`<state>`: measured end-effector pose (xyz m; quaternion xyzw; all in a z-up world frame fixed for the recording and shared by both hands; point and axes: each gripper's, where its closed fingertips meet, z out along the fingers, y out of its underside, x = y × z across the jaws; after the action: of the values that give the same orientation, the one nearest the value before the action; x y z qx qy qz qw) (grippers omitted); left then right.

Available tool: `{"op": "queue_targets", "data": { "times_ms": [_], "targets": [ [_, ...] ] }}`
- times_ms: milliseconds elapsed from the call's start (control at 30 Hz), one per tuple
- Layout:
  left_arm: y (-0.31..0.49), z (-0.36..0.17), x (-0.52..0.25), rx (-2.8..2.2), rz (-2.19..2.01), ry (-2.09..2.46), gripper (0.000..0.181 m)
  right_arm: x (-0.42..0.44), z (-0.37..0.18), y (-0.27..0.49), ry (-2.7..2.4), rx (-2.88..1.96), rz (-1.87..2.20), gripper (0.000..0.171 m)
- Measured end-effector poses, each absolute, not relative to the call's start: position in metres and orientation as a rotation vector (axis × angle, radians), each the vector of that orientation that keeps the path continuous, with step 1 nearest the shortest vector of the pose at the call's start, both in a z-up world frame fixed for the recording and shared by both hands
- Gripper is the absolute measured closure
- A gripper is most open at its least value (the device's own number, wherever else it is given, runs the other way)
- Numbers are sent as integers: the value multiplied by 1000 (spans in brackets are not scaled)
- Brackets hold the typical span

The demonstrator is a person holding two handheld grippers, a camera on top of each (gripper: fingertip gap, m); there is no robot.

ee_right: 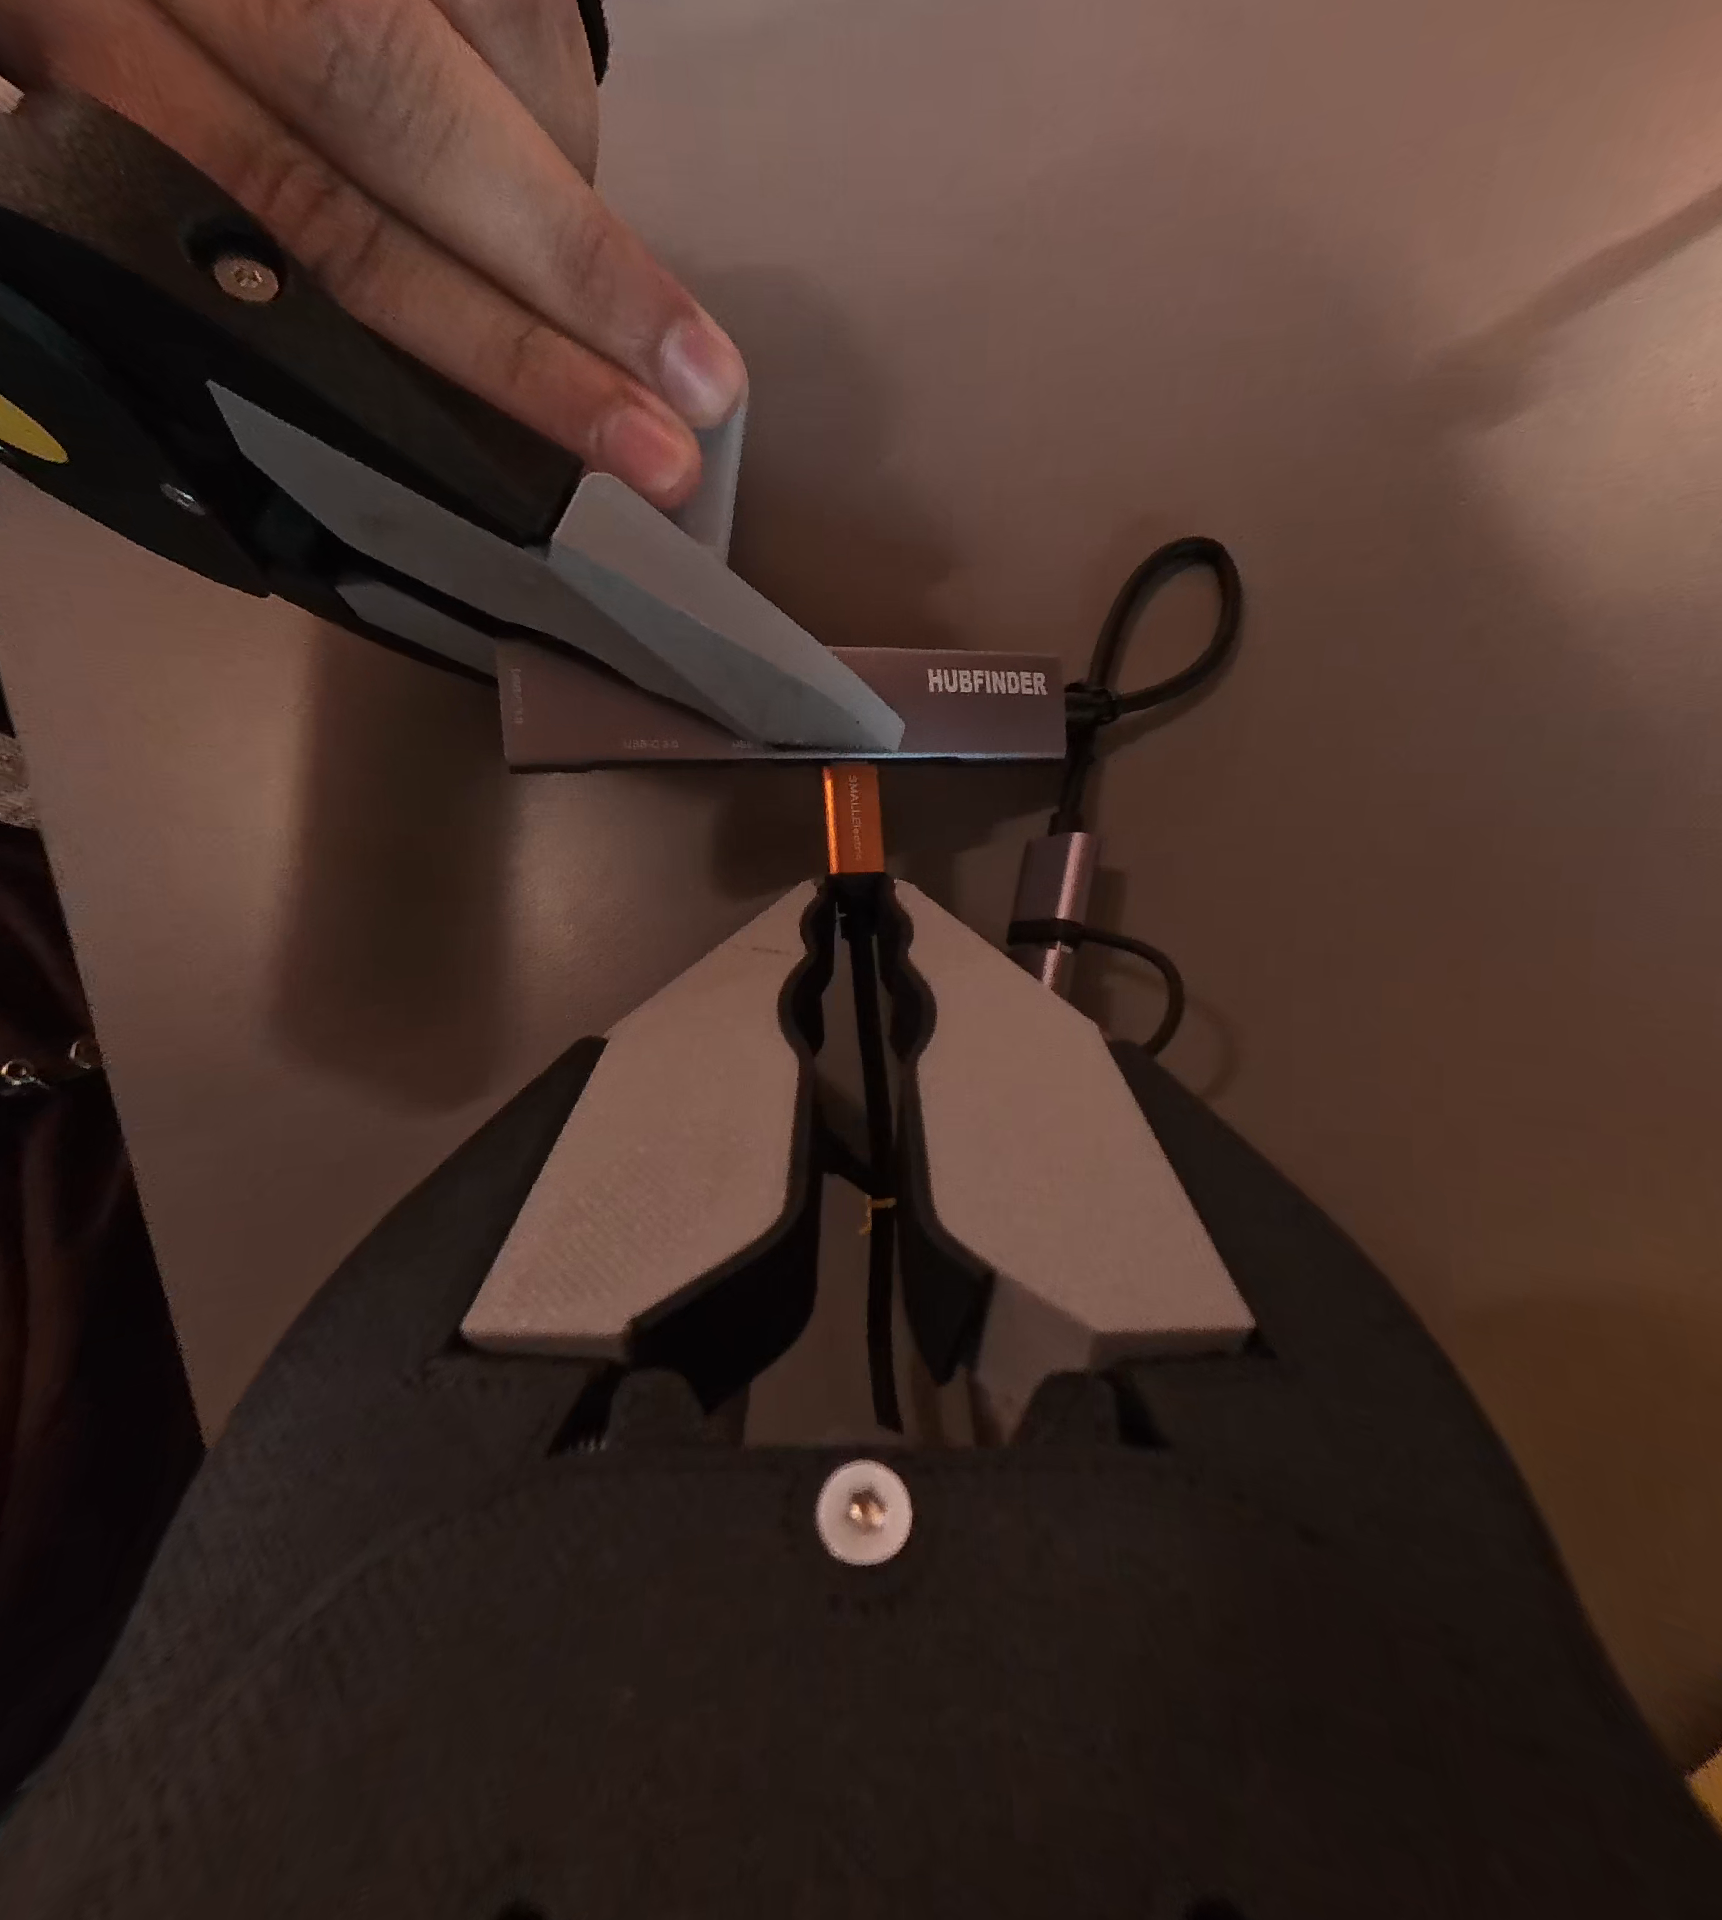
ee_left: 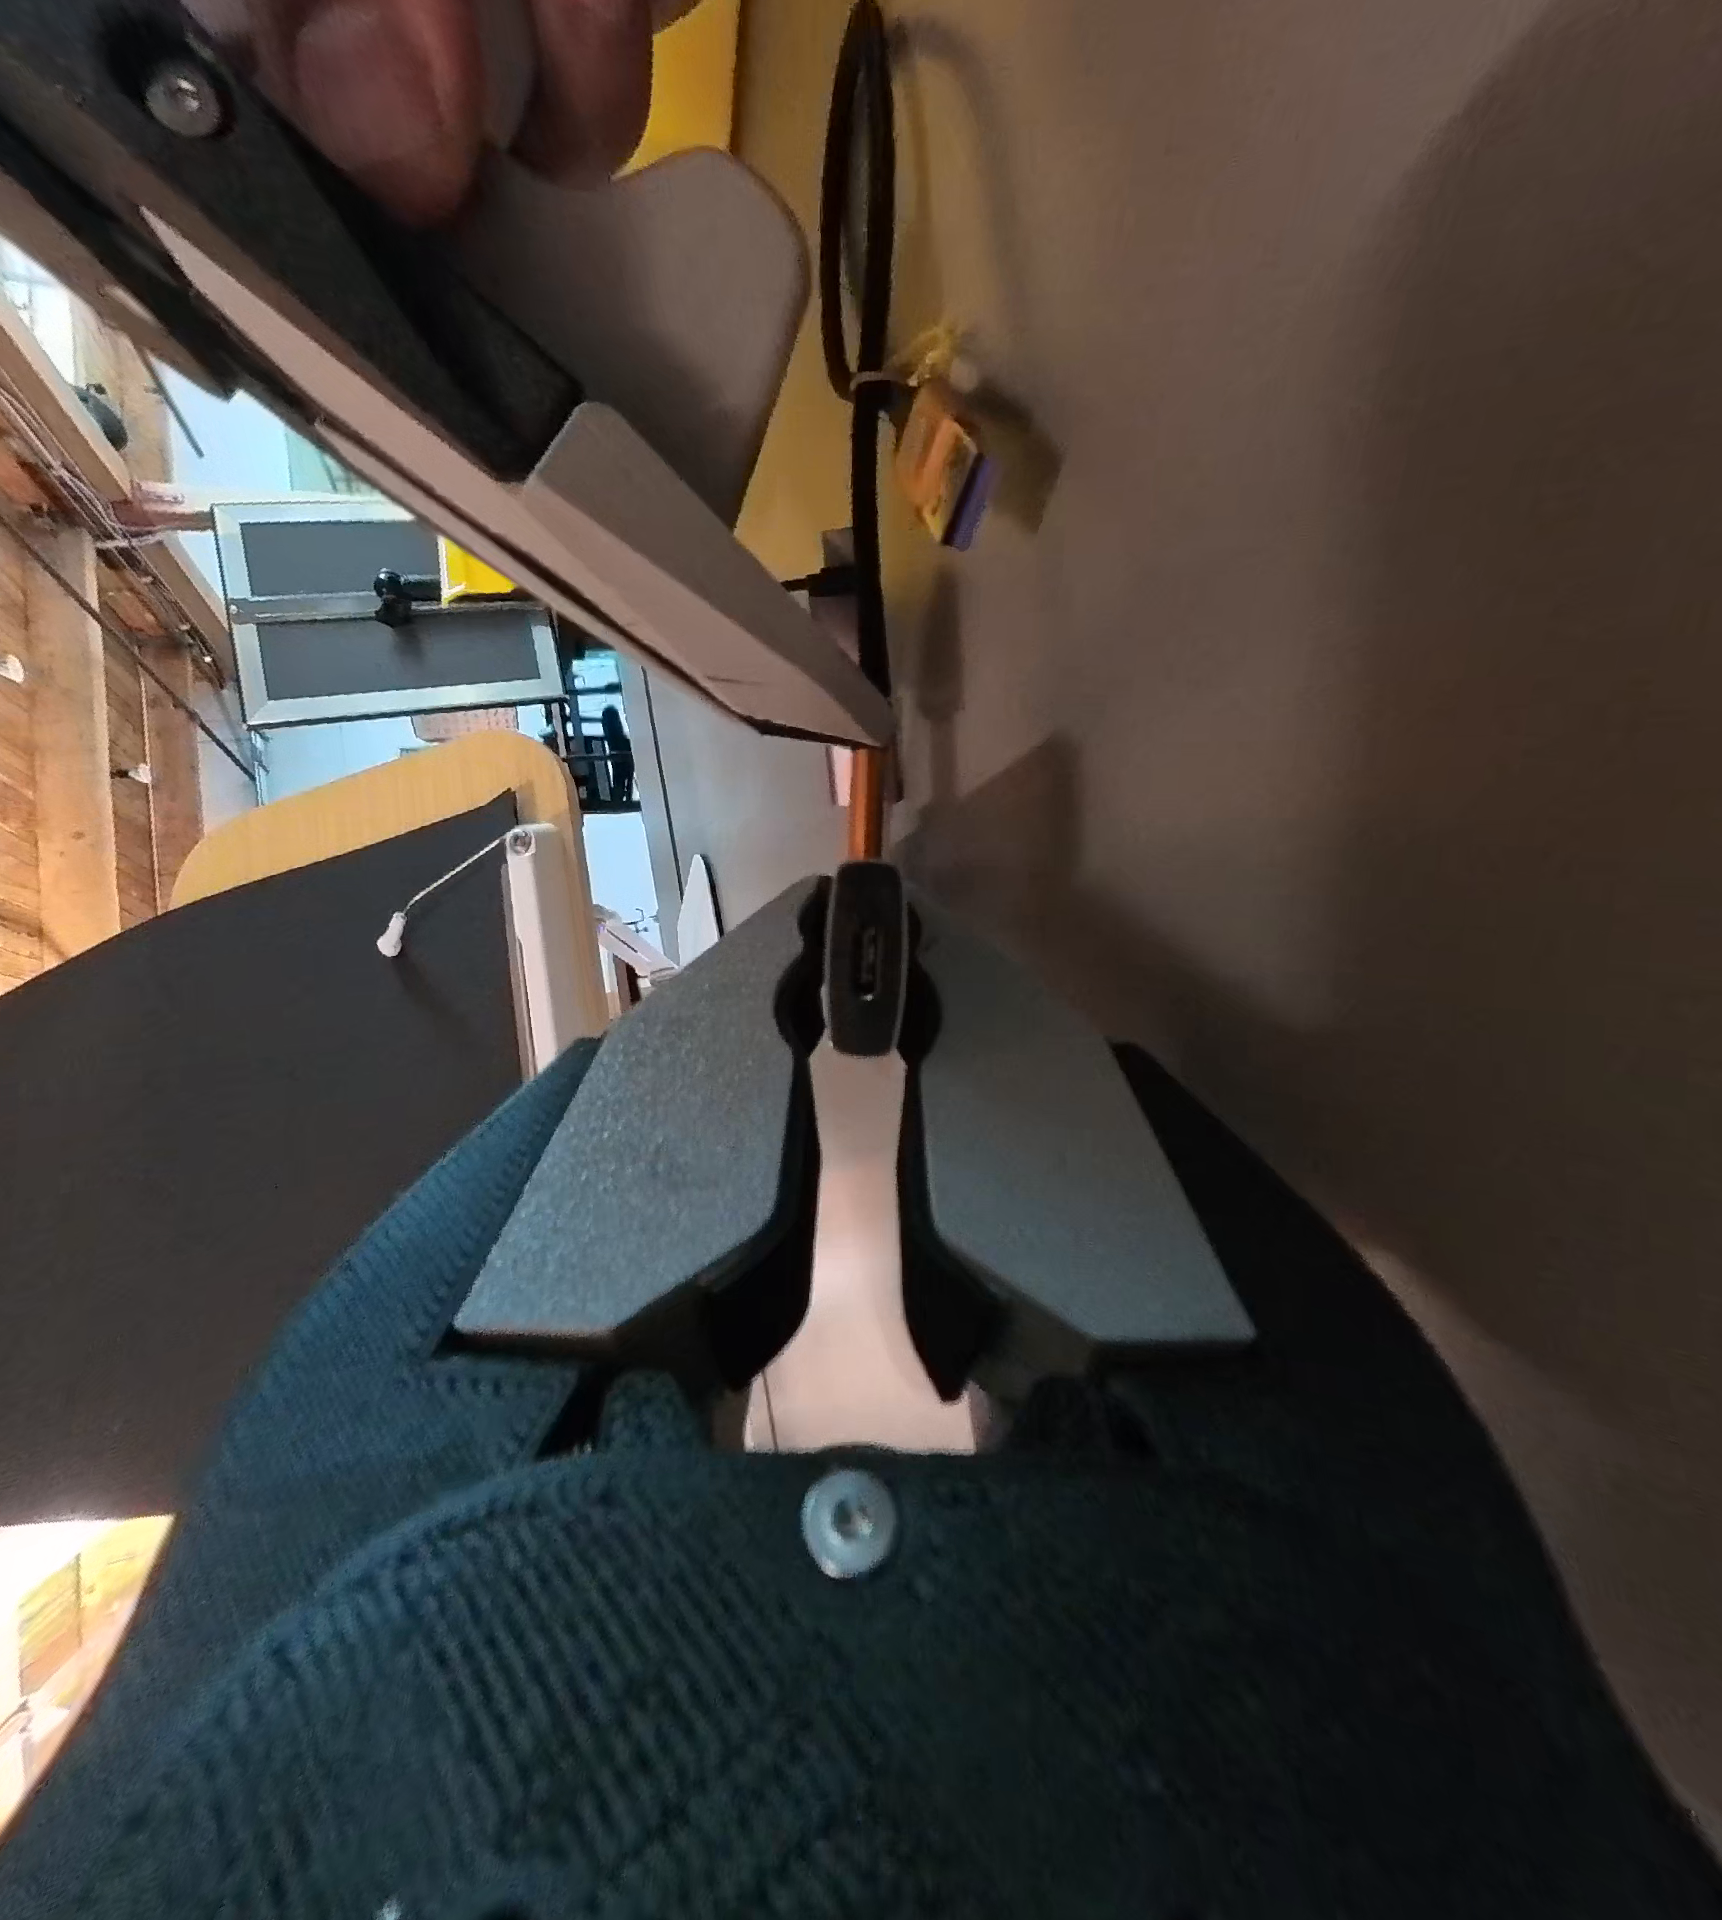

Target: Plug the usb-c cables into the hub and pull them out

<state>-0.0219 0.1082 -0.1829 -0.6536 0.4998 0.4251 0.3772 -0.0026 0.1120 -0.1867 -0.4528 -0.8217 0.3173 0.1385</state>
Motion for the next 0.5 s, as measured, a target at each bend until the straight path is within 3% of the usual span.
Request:
{"op": "queue_targets", "data": {
  "times_ms": [33,167,300,367,500],
  "targets": [
    [110,-182,-25,-1679,1087,1261,175,-5,-186,114,-2358,-1313,910,167],
    [117,-167,-29,-1705,950,1089,174,-12,-162,123,-2235,-1245,915,160],
    [114,-147,-18,-1667,781,963,174,4,-139,113,-2272,-1166,943,110],
    [112,-142,-7,-1662,638,917,174,5,-139,109,-2273,-1074,845,110],
    [107,-136,6,-1659,399,855,175,-3,-146,113,-2216,-885,511,136]
  ]
}}
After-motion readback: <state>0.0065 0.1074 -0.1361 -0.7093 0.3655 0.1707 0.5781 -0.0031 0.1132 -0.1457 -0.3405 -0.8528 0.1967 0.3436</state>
